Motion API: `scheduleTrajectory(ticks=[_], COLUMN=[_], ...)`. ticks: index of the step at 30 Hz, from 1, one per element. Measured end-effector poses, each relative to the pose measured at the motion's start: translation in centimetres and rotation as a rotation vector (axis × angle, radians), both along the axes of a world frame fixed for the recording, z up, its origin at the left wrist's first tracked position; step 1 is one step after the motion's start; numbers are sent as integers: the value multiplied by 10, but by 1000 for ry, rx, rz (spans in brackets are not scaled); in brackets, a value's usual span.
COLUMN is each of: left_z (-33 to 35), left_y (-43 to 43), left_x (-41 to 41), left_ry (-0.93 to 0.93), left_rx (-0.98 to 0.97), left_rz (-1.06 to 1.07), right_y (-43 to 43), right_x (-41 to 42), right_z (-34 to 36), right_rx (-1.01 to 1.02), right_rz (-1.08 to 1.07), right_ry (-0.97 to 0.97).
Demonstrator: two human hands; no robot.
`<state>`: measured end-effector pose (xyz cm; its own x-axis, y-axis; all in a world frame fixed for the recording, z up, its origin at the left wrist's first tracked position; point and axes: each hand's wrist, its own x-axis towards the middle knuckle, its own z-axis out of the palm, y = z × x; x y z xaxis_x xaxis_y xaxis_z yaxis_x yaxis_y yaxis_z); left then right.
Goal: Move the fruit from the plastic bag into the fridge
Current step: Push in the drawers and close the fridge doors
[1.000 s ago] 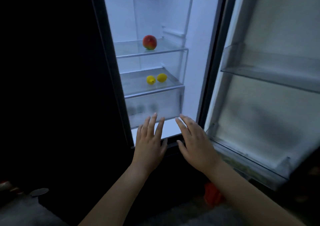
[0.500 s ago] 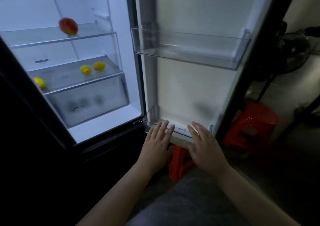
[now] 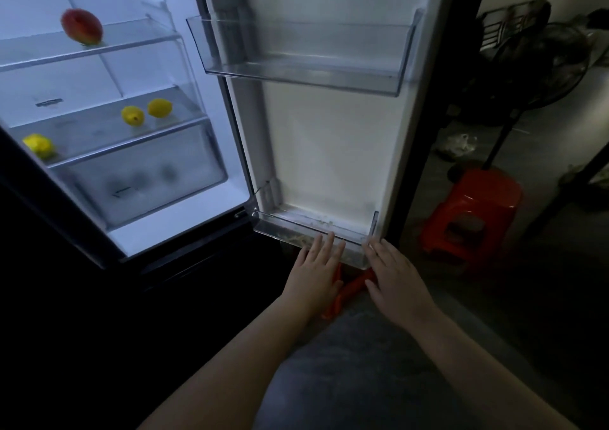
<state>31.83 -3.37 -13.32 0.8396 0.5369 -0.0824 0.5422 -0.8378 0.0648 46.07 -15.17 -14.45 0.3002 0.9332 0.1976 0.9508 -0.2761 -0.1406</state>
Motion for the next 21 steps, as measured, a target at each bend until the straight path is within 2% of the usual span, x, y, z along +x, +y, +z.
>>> scheduleTrajectory(ticks=[5, 13, 21], left_z=[-6, -8, -13], left_y=[-1, -3, -1], left_x=[7, 8, -30], left_ry=[26, 5, -9], left_rx=[-11, 73, 138], left_rz=[15, 61, 62], right_y=[5, 8, -3], right_x=[1, 2, -26], right_z=[-6, -9, -13], right_rx=[-50, -15, 26], right_rz=[17, 28, 118], right_ry=[40, 69, 70])
